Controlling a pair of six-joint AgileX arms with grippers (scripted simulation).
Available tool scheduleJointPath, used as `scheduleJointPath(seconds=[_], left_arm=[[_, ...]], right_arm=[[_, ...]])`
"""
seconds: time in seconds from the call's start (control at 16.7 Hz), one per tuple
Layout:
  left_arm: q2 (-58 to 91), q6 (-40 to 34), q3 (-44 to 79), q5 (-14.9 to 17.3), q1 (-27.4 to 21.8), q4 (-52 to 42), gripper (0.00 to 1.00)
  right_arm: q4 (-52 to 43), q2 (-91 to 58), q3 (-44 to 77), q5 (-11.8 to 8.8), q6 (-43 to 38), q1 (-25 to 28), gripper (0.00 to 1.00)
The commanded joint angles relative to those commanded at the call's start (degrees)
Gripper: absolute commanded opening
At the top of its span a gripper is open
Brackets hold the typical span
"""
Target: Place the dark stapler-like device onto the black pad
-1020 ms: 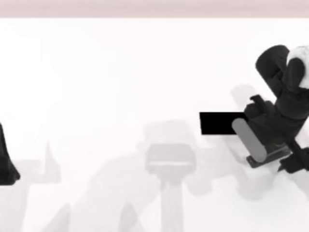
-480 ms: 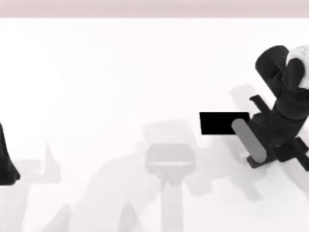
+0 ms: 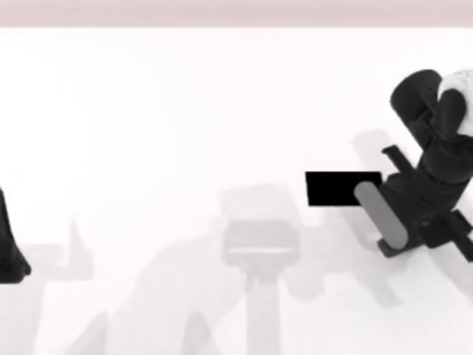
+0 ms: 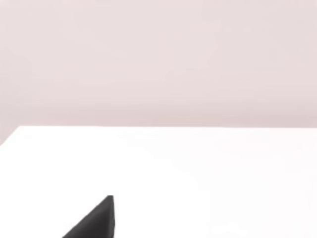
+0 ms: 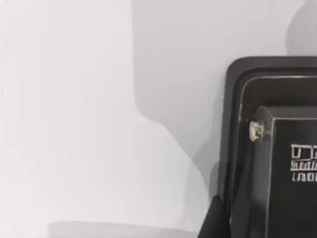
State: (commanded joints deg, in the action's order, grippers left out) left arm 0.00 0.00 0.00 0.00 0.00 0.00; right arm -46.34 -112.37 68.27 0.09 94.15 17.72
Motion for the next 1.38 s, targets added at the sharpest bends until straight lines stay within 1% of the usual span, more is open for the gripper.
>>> scheduleJointPath(seconds=[0.12, 0.24, 0.54, 0.66, 0.78, 1.02, 1.2, 1.38], left_arm=[[0.0, 0.0, 0.0, 0.0, 0.0, 0.0, 1.00], [0.0, 0.0, 0.0, 0.0, 0.0, 0.0, 1.00], [0.0, 0.0, 0.0, 0.0, 0.0, 0.0, 1.00], [0.0, 0.0, 0.0, 0.0, 0.0, 0.0, 1.00], [0.0, 0.0, 0.0, 0.0, 0.0, 0.0, 1.00], [0.0, 0.0, 0.0, 0.0, 0.0, 0.0, 1.00], [0.0, 0.0, 0.0, 0.0, 0.0, 0.0, 1.00], [0.0, 0.0, 0.0, 0.0, 0.0, 0.0, 1.00]], right_arm=[[-0.2, 0.1, 0.2, 0.0, 0.0, -0.1, 0.00], [-2.3, 0.7, 2.1, 0.0, 0.3, 0.1, 0.00], [-16.0, 4.6, 10.4, 0.0, 0.5, 0.2, 0.00], [-20.0, 6.2, 13.2, 0.0, 0.4, 0.3, 0.00], [-21.6, 7.2, 14.5, 0.0, 0.2, 0.3, 0.00], [-21.5, 6.9, 14.5, 0.0, 0.0, 0.1, 0.00], [-22.5, 3.8, 18.6, -0.4, -3.6, 0.9, 0.00], [-24.4, -1.9, 27.0, -1.0, -10.8, 2.1, 0.00]])
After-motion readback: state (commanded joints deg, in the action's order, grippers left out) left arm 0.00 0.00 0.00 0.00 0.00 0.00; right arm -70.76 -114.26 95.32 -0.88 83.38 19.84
